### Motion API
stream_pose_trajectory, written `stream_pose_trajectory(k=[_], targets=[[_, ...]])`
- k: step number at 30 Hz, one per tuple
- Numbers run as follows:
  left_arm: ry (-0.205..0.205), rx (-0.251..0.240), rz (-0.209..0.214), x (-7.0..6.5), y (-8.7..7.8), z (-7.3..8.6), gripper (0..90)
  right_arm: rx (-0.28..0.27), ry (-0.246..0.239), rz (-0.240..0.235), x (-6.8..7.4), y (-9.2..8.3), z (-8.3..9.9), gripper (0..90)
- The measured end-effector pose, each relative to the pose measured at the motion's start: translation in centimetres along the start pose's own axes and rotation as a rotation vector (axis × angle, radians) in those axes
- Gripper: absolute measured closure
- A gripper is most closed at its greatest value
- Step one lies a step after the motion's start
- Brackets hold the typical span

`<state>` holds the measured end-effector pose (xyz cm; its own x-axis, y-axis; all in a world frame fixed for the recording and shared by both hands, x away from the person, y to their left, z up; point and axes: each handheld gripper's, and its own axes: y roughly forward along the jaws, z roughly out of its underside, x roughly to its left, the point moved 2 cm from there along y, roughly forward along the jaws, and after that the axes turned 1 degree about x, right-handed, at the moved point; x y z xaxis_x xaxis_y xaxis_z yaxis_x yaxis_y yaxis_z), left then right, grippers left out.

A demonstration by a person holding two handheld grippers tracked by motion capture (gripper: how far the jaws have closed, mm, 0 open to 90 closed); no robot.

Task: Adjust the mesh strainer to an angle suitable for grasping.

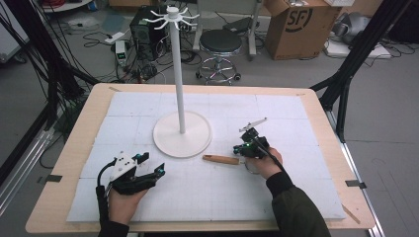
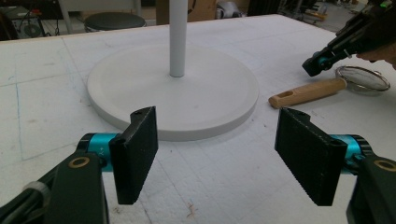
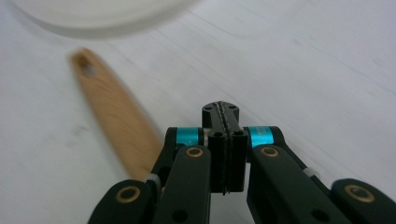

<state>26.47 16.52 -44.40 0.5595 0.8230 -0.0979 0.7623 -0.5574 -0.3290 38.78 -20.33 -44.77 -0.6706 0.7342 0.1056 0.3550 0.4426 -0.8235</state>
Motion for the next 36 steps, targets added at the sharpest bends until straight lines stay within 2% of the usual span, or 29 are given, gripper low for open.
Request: stream_pose_trajectory(k=[2,3,4,6,9,15,22,25,26,30,33,34,36], targets=[[0.000,0.000,0.000,0.0,0.0,0.0,30.6,0.017,0.005,0.018,-0.9,-0.2,0.6,90.0],[0.000,0.000,-0.002,0.0,0.0,0.0,30.6,0.021,0.024,0.008,-1.2,-0.5,0.8,90.0],[0.000,0.000,-0.002,0.0,0.0,0.0,30.6,0.029,0.020,0.013,-1.3,-0.7,1.0,90.0],[0.001,0.001,-0.001,0.0,0.0,0.0,30.6,0.047,0.001,0.029,-1.2,-1.0,1.4,90.0],[0.001,0.002,-0.001,0.0,0.0,0.0,30.6,0.070,-0.012,0.018,-0.7,-1.5,2.0,90.0],[0.004,0.003,-0.001,0.0,0.0,0.0,30.7,0.082,0.005,-0.035,0.0,-2.7,3.9,90.0],[0.002,0.002,-0.005,0.0,0.0,0.0,30.7,0.095,-0.029,-0.089,2.0,-3.7,5.6,90.0],[0.001,0.003,-0.003,0.0,0.0,0.0,30.8,0.092,-0.031,-0.105,2.4,-3.9,6.1,90.0],[0.001,0.003,-0.004,0.0,0.0,0.0,30.8,0.085,-0.052,-0.110,2.4,-3.9,6.2,90.0],[0.002,0.003,-0.005,0.0,0.0,0.1,30.8,0.089,-0.041,-0.137,2.6,-4.1,6.6,90.0],[0.000,0.004,-0.004,0.0,0.0,0.1,30.8,0.008,-0.027,-0.104,2.1,-4.8,6.7,89.2],[-0.001,0.004,-0.003,-0.1,0.0,0.1,30.8,-0.045,-0.009,-0.111,1.9,-5.1,6.6,82.7],[-0.001,0.005,-0.003,-0.1,0.0,0.1,30.9,-0.126,0.023,-0.155,1.6,-5.9,6.3,77.4]])
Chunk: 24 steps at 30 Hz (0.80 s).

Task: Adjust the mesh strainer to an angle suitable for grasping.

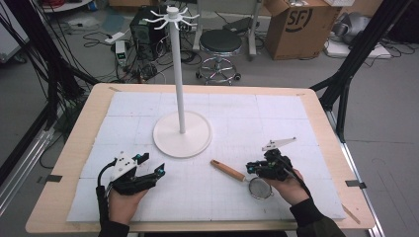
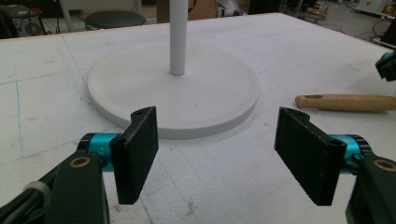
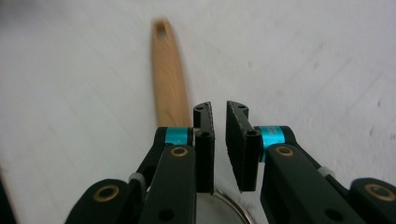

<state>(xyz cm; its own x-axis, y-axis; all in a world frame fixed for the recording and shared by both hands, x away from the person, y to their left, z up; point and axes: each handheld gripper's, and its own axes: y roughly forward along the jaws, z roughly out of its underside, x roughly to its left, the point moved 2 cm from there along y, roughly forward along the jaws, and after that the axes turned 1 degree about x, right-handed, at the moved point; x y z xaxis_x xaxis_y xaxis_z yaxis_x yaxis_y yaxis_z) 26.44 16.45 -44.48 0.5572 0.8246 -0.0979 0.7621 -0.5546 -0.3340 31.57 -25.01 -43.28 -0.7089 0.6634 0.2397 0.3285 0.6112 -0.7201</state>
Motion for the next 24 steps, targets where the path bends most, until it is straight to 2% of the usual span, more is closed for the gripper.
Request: stream_pose_trajectory(k=[2,4,6,10,19,21,22,23,24], targets=[[-0.002,0.000,0.000,0.0,0.0,0.0,30.9,-0.052,0.025,-0.041,-0.1,-0.5,-0.4,62.7],[-0.002,0.000,0.000,0.0,0.0,0.0,30.9,-0.078,0.046,-0.078,-0.3,-0.7,-0.6,58.5],[0.001,0.001,0.001,0.0,0.0,0.0,31.0,-0.093,0.044,-0.078,-0.3,-0.9,-0.7,56.1],[0.001,0.000,0.004,0.0,0.0,0.1,31.0,-0.082,0.045,-0.076,-0.2,-0.7,-0.6,54.0],[-0.018,-0.007,0.001,0.7,-0.6,0.4,31.2,-0.059,0.025,-0.118,0.5,0.5,-1.4,52.3],[-0.014,-0.006,-0.001,0.5,-0.7,0.3,31.3,-0.036,0.003,-0.135,0.7,1.1,-1.6,48.5],[-0.012,-0.006,-0.001,0.4,-0.7,0.3,31.3,-0.036,0.003,-0.135,0.7,1.1,-1.6,48.5],[-0.009,-0.006,-0.002,0.3,-0.7,0.3,31.4,-0.014,-0.006,-0.125,0.9,1.5,-1.5,42.2],[-0.009,-0.005,-0.004,0.3,-0.6,0.3,31.4,-0.014,-0.006,-0.125,0.9,1.5,-1.5,42.2]])
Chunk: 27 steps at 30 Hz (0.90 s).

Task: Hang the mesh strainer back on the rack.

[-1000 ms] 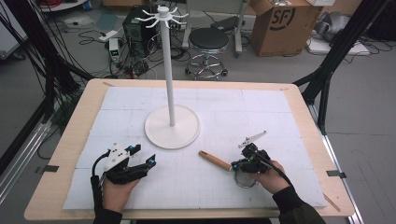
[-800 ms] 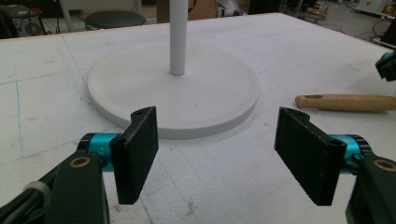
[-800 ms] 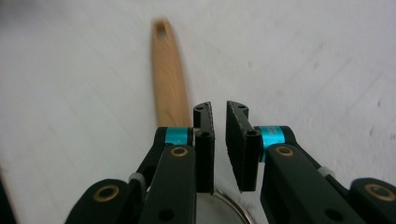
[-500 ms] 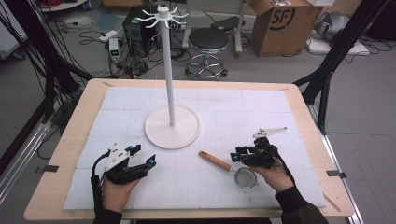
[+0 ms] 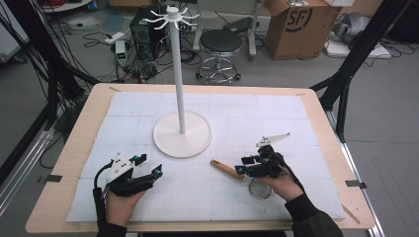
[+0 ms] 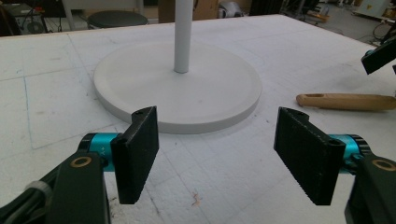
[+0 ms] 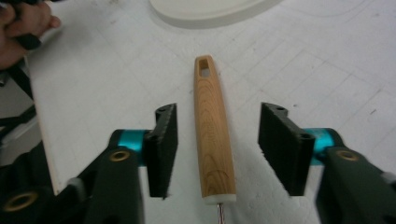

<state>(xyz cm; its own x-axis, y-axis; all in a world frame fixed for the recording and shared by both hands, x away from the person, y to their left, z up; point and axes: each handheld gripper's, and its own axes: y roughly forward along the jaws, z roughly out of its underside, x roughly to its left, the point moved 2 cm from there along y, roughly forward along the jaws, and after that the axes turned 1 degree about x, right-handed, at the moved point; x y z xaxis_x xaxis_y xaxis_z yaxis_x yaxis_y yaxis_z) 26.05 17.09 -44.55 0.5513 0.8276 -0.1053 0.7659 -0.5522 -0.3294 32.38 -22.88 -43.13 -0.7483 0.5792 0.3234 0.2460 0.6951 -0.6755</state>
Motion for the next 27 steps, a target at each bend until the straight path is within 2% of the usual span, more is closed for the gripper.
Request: stream_pose_trajectory(k=[1,2,3,7,15,17,21,22,23,27], targets=[[0.000,0.002,0.001,0.0,0.1,0.0,31.4,0.037,-0.006,0.003,0.0,0.4,0.2,42.8],[0.002,0.003,0.002,-0.1,0.1,0.0,31.4,0.037,-0.006,0.003,0.0,0.4,0.2,42.8],[0.003,0.008,0.001,-0.1,0.2,0.0,31.4,0.060,-0.012,0.000,0.2,0.8,0.3,42.9],[0.007,0.005,0.003,-0.3,0.2,-0.1,31.5,0.089,-0.021,-0.009,0.5,1.5,0.4,44.8],[0.006,0.005,0.002,-0.2,0.2,-0.1,31.5,0.155,-0.033,0.019,0.7,2.6,1.0,48.9],[0.005,0.006,-0.001,-0.2,0.2,-0.1,31.5,0.160,-0.044,0.050,0.9,2.6,1.0,52.4],[0.008,0.009,0.003,-0.3,0.2,-0.1,31.5,0.173,-0.132,0.174,2.0,3.1,1.2,58.3],[0.008,0.009,0.003,-0.3,0.2,-0.1,31.5,0.173,-0.132,0.174,2.0,3.1,1.2,58.3],[0.012,0.010,0.004,-0.4,0.3,-0.1,31.5,0.177,-0.151,0.210,2.5,3.3,1.3,58.2],[0.014,0.011,0.005,-0.5,0.3,-0.1,31.6,0.177,-0.152,0.207,2.4,3.3,1.3,58.4]])
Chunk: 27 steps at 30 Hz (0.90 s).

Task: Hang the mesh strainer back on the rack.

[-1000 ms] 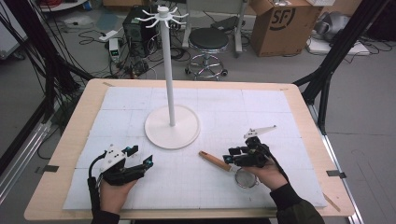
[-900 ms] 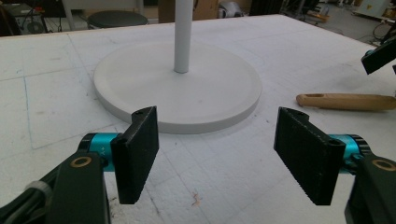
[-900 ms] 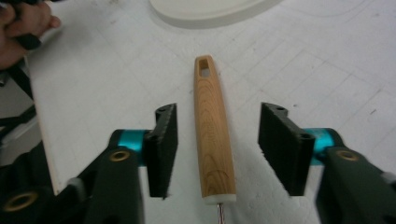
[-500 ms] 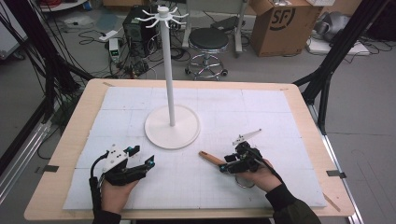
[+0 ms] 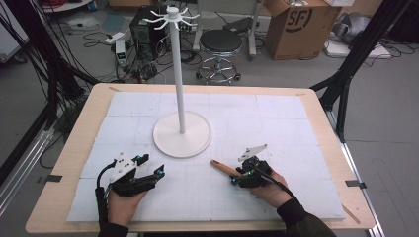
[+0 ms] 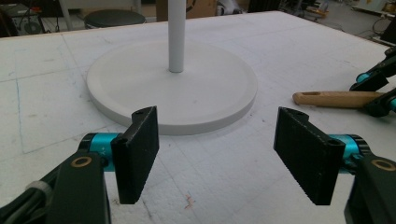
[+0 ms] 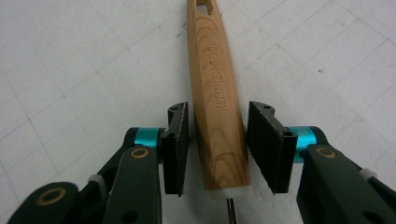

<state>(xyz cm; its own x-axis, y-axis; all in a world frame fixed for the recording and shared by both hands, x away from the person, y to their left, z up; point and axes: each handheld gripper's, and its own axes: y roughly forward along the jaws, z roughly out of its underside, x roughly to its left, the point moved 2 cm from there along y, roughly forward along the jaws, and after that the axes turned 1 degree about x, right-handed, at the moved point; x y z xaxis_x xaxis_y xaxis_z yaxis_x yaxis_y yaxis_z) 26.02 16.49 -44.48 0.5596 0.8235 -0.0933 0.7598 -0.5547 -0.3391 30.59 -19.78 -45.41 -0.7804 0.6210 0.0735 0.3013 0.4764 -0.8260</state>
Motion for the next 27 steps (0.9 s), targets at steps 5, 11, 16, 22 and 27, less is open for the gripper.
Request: stream_pose_trajectory(k=[5,11,16,22,27], targets=[[-0.003,0.000,-0.002,0.02,0.00,0.00,31.6,-0.003,-0.026,-0.001,-0.12,0.08,0.05,61.7],[-0.001,0.001,0.000,0.04,0.03,0.04,31.6,0.027,-0.039,0.031,0.32,0.10,-0.24,63.9],[-0.004,-0.002,0.000,0.10,-0.04,0.05,31.6,0.056,-0.062,0.016,0.30,0.06,-0.66,68.5],[-0.003,-0.005,0.001,0.14,-0.07,0.01,31.7,0.047,-0.112,0.033,0.50,-0.05,-0.68,69.0],[-0.005,-0.007,-0.002,0.16,-0.13,0.01,31.7,-0.025,-0.085,0.028,0.01,-0.43,-0.43,70.7]])
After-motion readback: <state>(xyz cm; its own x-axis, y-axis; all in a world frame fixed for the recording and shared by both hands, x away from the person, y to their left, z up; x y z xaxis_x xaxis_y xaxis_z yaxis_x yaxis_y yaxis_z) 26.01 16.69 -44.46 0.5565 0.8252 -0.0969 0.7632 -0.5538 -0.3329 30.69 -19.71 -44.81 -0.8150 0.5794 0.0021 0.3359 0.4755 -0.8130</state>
